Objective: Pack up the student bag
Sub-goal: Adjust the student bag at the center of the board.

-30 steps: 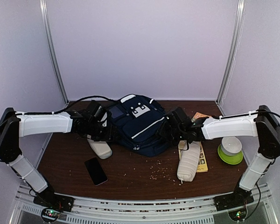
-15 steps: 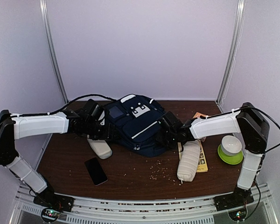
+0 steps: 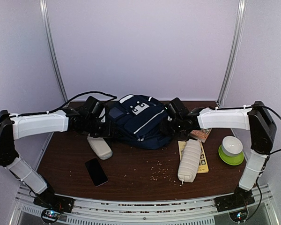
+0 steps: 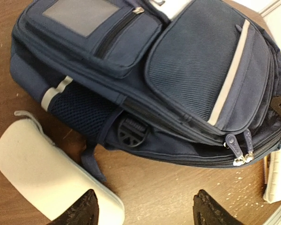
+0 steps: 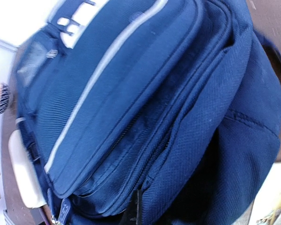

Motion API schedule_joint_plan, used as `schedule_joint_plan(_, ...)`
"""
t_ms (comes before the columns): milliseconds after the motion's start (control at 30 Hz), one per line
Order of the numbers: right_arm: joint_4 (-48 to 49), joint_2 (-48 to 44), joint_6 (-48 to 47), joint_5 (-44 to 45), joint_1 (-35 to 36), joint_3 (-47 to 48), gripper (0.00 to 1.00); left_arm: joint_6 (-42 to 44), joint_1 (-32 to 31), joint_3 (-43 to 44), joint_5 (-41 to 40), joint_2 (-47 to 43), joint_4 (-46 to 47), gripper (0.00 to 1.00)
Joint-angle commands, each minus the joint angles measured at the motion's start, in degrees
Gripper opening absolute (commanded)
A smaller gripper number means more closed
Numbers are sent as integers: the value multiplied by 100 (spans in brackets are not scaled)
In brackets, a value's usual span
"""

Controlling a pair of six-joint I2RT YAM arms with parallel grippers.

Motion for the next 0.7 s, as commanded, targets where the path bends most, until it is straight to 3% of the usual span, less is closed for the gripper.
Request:
schedule_joint_plan(0,288,-501,-917,-309,15,301,0,239,-30,378,391,1,354,71)
schedule_joint_plan(267,1213,-714,-716,-774,15,-455,0,319,-197,717,1303,558,739,69)
schedule_joint_plan(667,1437,-767,-743,-991,19,-566,0,139,-317,1140,1878,1310,903,62)
